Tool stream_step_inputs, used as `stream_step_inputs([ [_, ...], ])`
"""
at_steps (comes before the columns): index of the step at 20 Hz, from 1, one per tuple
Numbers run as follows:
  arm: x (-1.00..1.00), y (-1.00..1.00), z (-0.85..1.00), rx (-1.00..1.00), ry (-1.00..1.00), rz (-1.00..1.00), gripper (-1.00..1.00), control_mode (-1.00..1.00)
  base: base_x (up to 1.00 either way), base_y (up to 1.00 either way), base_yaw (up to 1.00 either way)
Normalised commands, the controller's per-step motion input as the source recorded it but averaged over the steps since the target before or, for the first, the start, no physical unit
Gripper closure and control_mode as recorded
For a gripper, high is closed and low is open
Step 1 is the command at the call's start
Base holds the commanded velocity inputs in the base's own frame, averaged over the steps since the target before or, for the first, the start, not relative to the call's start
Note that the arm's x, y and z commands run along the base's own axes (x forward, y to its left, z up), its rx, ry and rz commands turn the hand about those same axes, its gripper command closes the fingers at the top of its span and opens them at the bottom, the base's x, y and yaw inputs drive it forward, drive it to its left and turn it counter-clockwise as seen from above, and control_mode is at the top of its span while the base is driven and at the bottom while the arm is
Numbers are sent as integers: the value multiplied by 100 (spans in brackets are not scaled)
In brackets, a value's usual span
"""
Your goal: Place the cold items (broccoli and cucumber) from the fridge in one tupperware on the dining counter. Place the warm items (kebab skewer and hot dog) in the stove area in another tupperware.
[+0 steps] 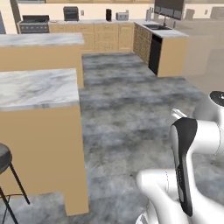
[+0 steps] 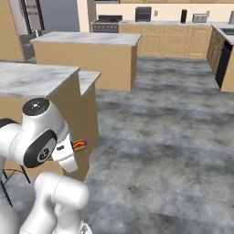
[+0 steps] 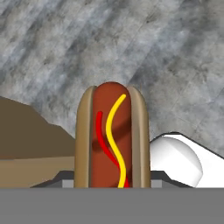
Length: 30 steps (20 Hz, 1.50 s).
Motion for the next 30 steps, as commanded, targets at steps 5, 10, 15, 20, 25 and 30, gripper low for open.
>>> stream_step_inputs([
  [5, 0, 0, 0, 0, 0, 0, 100, 100, -33, 94, 0],
  [10, 0, 0, 0, 0, 0, 0, 100, 100, -15, 98, 0],
  [15, 0, 0, 0, 0, 0, 0, 100, 100, -22, 94, 0],
  [20, 0, 0, 0, 0, 0, 0, 100, 100, -35, 89, 0],
  [25, 0, 0, 0, 0, 0, 0, 100, 100, -41, 83, 0],
  [30, 0, 0, 0, 0, 0, 0, 100, 100, -26, 86, 0],
])
